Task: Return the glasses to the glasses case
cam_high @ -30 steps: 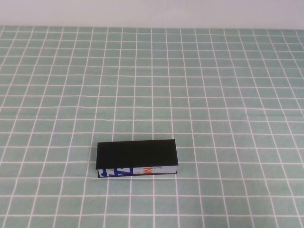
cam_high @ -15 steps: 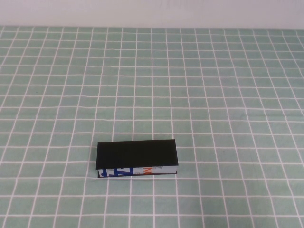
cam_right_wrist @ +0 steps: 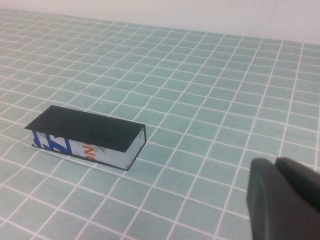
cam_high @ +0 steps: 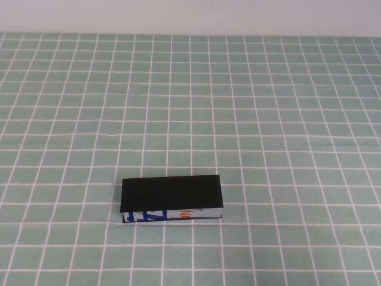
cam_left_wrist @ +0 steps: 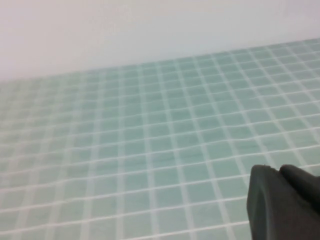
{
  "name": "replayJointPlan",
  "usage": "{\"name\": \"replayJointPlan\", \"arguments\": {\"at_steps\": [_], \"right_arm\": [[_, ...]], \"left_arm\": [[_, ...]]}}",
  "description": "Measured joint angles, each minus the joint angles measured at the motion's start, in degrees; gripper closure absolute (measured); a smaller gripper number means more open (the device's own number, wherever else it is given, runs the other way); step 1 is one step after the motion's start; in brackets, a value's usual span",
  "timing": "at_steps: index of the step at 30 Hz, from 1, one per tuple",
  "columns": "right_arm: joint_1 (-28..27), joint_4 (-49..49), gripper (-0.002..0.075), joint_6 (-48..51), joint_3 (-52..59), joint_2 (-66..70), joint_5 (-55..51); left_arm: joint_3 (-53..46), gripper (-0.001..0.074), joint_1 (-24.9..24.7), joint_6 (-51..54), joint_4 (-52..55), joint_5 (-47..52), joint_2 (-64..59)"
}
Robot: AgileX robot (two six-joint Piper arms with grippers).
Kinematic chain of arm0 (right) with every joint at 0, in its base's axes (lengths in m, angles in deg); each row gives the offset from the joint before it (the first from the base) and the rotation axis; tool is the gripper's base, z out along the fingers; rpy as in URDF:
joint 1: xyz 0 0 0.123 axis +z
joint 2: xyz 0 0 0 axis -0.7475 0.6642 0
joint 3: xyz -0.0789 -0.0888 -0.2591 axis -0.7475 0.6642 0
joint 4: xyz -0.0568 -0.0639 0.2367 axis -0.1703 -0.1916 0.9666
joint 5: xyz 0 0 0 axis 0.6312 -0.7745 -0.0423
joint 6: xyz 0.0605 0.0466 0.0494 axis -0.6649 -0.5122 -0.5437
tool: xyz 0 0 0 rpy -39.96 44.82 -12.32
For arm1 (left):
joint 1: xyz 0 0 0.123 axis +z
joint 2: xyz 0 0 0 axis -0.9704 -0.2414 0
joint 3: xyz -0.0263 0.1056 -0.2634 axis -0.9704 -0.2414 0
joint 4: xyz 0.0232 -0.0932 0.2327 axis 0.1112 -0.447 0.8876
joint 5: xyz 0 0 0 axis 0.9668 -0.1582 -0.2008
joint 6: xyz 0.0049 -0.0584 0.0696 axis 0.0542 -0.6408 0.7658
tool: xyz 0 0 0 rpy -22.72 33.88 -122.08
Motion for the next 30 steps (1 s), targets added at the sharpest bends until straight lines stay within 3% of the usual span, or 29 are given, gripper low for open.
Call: {"name": "replayJointPlan", "arguments": {"at_steps": [10, 19, 30], "right_arm": [[0.0, 0.0, 0.0739, 0.0, 0.0, 0.0, -0.6], [0.0, 0.0, 0.0739, 0.0, 0.0, 0.0, -0.6], [0.0, 0.0, 0.0739, 0.0, 0.0, 0.0, -0.6]], "left_arm": [[-6.8, 0.0737, 0.6, 0.0, -6.5, -11.1, 0.0], [-14.2, 0.0737, 6.5, 18.9, -21.3, -26.3, 1.0], [-26.3, 0.0737, 13.2, 21.3, -23.8, -33.2, 11.1]]}}
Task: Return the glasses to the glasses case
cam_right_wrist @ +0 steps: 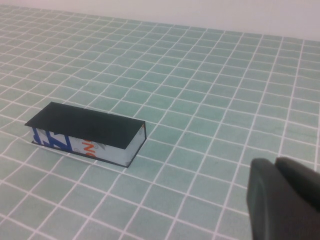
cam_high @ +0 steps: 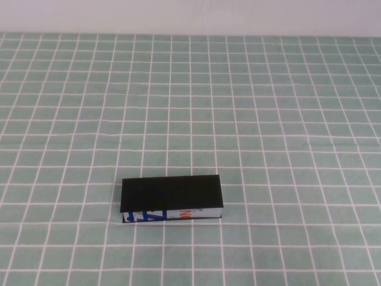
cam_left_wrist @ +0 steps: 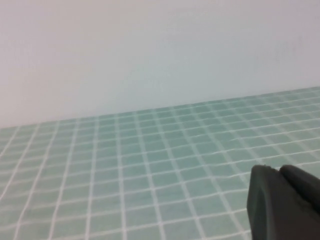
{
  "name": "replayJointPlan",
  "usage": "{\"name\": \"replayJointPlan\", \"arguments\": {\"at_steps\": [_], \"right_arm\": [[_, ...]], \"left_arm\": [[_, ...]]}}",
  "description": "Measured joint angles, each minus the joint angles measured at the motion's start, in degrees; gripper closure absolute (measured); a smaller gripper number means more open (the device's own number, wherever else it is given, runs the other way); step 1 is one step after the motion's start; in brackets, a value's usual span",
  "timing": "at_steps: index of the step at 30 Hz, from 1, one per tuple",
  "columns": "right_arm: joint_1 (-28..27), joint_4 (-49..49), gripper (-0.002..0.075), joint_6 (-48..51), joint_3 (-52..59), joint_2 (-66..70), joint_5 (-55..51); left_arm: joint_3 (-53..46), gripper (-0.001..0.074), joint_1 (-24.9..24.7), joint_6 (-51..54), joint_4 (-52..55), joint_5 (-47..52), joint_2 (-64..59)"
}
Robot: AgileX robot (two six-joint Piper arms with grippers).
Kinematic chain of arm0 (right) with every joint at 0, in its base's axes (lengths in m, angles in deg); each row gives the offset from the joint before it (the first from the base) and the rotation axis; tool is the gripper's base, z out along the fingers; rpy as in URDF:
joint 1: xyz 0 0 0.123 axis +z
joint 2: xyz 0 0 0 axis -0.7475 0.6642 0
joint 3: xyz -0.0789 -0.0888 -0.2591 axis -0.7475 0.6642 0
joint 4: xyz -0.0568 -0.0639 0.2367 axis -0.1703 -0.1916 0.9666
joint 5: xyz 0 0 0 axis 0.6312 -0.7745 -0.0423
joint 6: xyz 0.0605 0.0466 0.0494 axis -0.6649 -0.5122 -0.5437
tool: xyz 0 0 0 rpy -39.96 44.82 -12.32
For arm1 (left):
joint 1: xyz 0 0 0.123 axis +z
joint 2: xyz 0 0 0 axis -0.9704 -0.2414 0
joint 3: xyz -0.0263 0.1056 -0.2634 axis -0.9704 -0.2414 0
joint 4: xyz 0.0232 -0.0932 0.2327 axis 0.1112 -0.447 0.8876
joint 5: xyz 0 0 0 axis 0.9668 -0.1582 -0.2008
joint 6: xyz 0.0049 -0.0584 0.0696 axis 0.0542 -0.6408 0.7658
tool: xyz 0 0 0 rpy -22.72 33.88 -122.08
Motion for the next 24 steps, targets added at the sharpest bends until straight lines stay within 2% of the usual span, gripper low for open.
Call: {"name": "replayJointPlan", "arguments": {"at_steps": [7, 14, 24], "right_arm": [[-0.1, 0.0, 0.0739, 0.0, 0.0, 0.0, -0.1], [-0.1, 0.0, 0.0739, 0.0, 0.0, 0.0, -0.1], [-0.1, 0.0, 0.0739, 0.0, 0.0, 0.0, -0.1]], "left_arm": [[-4.0, 0.0737, 3.7, -1.8, 0.0, 1.1, 1.1], [-4.1, 0.0737, 3.8, -2.0, 0.0, 12.0, 1.1], [-4.1, 0.0737, 3.8, -1.8, 0.0, 12.6, 1.1]]}}
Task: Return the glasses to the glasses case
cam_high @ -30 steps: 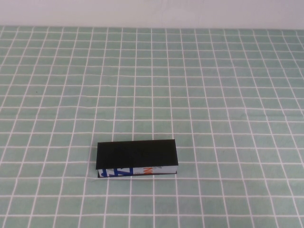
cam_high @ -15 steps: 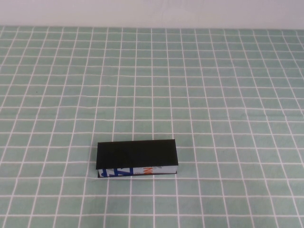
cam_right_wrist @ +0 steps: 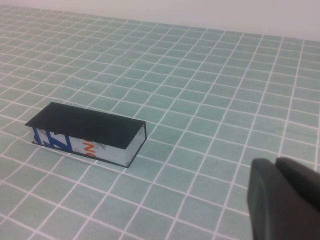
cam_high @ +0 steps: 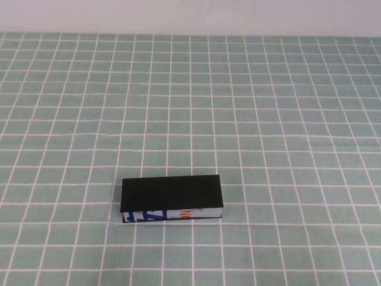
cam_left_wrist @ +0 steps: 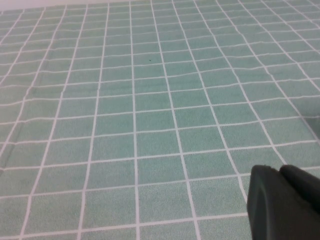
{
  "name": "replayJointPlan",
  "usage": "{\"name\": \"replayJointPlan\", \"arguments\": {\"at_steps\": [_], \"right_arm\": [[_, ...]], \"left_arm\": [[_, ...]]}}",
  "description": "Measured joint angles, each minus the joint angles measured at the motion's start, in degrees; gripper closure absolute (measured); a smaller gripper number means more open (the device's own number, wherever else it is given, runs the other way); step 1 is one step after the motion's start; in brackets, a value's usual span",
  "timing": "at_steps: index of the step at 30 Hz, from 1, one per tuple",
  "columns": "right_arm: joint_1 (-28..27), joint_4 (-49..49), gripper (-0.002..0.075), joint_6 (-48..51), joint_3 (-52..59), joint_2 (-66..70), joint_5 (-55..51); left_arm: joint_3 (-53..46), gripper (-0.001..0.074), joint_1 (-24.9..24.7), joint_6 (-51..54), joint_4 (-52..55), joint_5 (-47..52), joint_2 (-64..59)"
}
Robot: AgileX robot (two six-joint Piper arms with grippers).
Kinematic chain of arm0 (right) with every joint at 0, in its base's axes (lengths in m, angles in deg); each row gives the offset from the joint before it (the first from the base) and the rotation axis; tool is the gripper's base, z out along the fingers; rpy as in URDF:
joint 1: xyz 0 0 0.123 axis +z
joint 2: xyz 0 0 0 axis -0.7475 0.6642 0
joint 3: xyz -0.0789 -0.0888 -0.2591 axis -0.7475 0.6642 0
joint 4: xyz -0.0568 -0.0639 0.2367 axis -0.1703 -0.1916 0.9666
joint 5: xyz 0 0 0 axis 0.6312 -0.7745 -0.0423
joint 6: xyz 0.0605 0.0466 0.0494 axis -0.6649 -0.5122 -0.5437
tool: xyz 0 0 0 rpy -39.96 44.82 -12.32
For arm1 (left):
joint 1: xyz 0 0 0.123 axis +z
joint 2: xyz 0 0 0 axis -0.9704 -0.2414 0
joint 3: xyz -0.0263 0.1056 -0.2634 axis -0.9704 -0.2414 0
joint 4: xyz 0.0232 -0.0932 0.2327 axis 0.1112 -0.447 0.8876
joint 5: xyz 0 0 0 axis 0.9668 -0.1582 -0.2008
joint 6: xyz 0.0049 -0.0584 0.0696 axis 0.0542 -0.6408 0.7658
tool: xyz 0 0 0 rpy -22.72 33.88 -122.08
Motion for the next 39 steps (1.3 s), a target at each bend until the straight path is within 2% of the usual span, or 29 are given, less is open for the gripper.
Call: {"name": "replayJointPlan", "arguments": {"at_steps": [23, 30, 39], "right_arm": [[-0.6, 0.1, 0.0739, 0.0, 0.0, 0.0, 0.0], [-7.0, 1.9, 0.0739, 0.0, 0.0, 0.0, 0.0], [-20.1, 3.3, 0.0739, 0.0, 0.0, 0.0, 0.0]], "left_arm": [[0.0, 0.0737, 0.0, 0.0, 0.0, 0.0, 0.0], [0.0, 0.0737, 0.0, 0.0, 0.0, 0.0, 0.0], [0.0, 0.0737, 0.0, 0.0, 0.0, 0.0, 0.0]]}}
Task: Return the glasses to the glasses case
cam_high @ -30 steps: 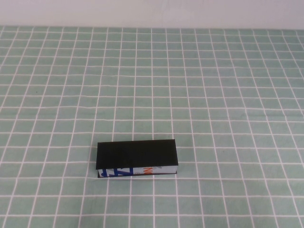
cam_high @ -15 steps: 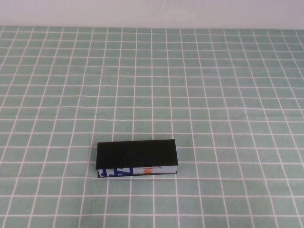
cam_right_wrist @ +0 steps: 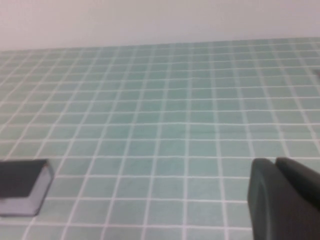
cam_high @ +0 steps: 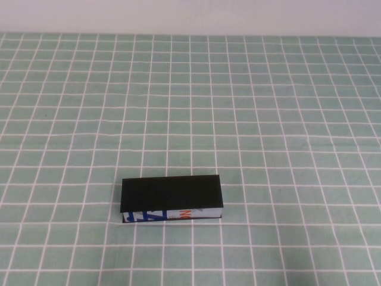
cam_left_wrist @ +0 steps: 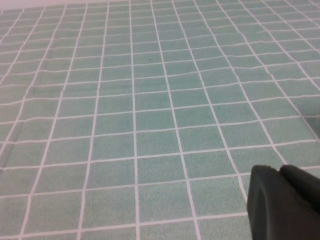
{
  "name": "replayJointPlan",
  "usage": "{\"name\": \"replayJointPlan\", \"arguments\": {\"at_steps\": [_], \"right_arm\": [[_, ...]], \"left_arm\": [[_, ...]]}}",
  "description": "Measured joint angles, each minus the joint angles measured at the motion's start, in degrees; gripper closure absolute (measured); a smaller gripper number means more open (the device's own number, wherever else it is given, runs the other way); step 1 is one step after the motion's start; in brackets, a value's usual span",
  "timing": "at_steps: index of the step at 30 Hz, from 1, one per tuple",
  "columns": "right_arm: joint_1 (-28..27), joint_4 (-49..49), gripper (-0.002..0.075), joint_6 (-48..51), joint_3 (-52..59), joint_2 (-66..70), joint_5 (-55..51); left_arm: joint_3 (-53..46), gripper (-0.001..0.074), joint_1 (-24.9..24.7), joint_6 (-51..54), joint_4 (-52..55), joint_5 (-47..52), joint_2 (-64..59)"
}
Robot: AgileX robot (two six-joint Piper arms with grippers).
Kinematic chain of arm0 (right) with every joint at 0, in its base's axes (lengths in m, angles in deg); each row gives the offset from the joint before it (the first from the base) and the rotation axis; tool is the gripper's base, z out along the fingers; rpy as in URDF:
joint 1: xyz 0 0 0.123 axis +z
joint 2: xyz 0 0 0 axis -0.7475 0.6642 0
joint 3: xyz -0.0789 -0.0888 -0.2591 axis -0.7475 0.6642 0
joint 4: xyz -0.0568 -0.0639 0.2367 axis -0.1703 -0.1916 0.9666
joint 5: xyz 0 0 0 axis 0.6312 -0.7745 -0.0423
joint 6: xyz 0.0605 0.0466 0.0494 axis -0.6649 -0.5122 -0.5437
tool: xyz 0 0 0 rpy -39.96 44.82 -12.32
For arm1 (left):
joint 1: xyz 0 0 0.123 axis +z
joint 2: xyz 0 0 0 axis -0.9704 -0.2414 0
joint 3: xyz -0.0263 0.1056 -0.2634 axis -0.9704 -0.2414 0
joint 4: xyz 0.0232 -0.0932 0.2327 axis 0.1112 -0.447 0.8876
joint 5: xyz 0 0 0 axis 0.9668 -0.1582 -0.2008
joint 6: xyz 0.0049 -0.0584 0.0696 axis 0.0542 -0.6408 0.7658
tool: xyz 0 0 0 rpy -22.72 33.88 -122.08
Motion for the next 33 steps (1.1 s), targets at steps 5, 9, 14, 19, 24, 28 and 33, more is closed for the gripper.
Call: {"name": "replayJointPlan", "arguments": {"at_steps": [5, 9, 14, 19, 24, 28, 33], "right_arm": [[-3.7, 0.3, 0.0739, 0.0, 0.0, 0.0, 0.0], [-4.5, 0.3, 0.0739, 0.0, 0.2, 0.0, 0.0], [-4.5, 0.3, 0.0739, 0.0, 4.3, -0.1, 3.6], [-4.5, 1.2, 0.0739, 0.0, 12.8, -0.1, 10.9], [-4.5, 1.4, 0.0739, 0.0, 18.1, -1.1, 12.1], [-4.5, 1.2, 0.0739, 0.0, 18.2, -1.2, 12.1], [-4.5, 1.2, 0.0739, 0.2, 18.2, -1.3, 12.2]], "left_arm": [[0.0, 0.0737, 0.0, 0.0, 0.0, 0.1, 0.0], [0.0, 0.0737, 0.0, 0.0, 0.0, 0.1, 0.0], [0.0, 0.0737, 0.0, 0.0, 0.0, 0.1, 0.0], [0.0, 0.0737, 0.0, 0.0, 0.0, 0.1, 0.0], [0.0, 0.0737, 0.0, 0.0, 0.0, 0.2, 0.0], [0.0, 0.0737, 0.0, 0.0, 0.1, 0.2, 0.1], [0.0, 0.0737, 0.0, 0.0, 0.1, 0.2, 0.1]]}}
